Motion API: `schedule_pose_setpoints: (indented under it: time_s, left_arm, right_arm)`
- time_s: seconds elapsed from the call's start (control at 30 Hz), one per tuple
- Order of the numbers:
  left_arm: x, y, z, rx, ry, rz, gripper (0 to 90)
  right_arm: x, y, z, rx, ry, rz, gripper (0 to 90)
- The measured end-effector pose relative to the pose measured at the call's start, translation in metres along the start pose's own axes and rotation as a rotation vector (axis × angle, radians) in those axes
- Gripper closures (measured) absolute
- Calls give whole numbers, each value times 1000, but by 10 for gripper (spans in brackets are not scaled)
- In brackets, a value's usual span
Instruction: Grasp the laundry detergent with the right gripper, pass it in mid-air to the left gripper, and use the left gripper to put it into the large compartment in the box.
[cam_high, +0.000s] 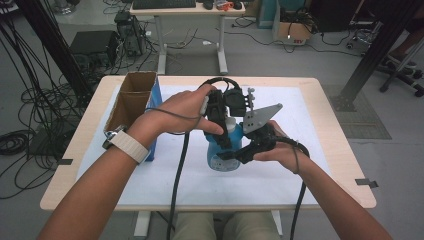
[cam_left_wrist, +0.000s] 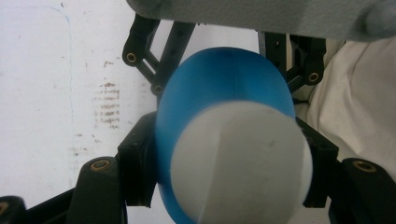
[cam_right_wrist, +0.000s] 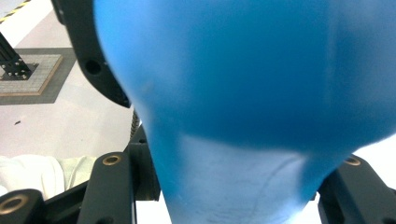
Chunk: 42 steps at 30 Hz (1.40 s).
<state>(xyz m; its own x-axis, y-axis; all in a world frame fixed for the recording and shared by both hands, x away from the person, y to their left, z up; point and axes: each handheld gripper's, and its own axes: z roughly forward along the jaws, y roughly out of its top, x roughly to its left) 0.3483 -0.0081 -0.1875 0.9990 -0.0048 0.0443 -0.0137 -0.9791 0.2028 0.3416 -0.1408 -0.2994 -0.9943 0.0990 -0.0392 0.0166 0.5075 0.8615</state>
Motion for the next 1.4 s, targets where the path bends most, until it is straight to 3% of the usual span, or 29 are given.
schedule_pose_setpoints:
  time_s: [0.23, 0.3, 0.6, 0.83, 1.37, 1.4]
  left_arm:
    - [0, 0, -1, -5, 1, -5, 372]
    - [2, 0, -1, 5, -4, 22, 371]
    - [1, -1, -1, 5, 0, 6, 372]
    - [3, 0, -2, 17, -9, 24, 372]
    - [1, 0, -1, 8, -1, 13, 372]
    - [2, 0, -2, 10, 0, 25, 372]
  right_arm:
    - [0, 1, -1, 1, -3, -6, 429]
    - [0, 1, -2, 4, -7, 1, 429]
    - [0, 1, -1, 5, -4, 1, 429]
    - [0, 2, -1, 9, -6, 2, 428]
    - [0, 2, -1, 12, -4, 0, 428]
    - [0, 2, -1, 10, -5, -1, 428]
